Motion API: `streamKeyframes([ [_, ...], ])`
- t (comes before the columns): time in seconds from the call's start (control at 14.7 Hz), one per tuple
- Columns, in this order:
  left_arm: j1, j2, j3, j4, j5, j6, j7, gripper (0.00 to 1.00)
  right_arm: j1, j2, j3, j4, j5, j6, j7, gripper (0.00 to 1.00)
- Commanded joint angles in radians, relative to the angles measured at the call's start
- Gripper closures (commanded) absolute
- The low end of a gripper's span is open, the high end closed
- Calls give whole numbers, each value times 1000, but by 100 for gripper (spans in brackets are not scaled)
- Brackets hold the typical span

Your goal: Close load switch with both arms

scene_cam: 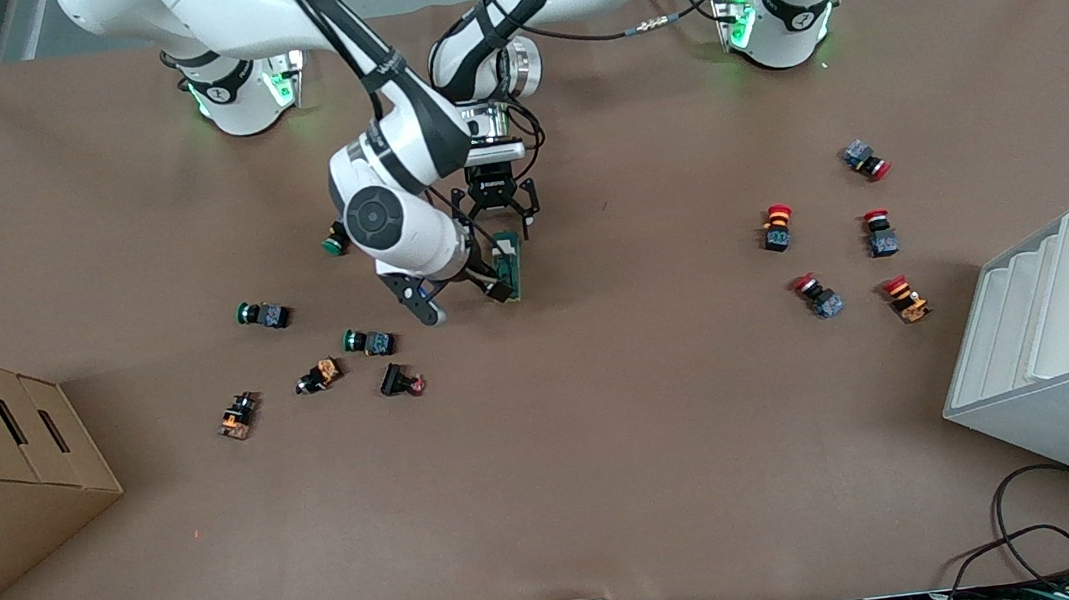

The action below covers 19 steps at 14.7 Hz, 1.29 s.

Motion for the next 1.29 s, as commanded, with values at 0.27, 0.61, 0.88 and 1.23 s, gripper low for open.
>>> streamKeyframes([
  [0.27, -6, 42, 26, 11, 94, -26, -39, 1, 73, 46, -11, 23, 22, 38, 89, 0],
  [0.61, -24, 55, 41, 14, 98, -43, -36, 1, 111, 103, -11, 23, 22, 99, 114, 0],
  [0.88, -33, 63, 43, 14, 98, -44, -36, 1, 127, 123, -11, 23, 22, 142, 115, 0],
  [1.23, -35, 63, 43, 14, 97, -44, -36, 1, 92, 118, -12, 67, 22, 116, 106, 0],
])
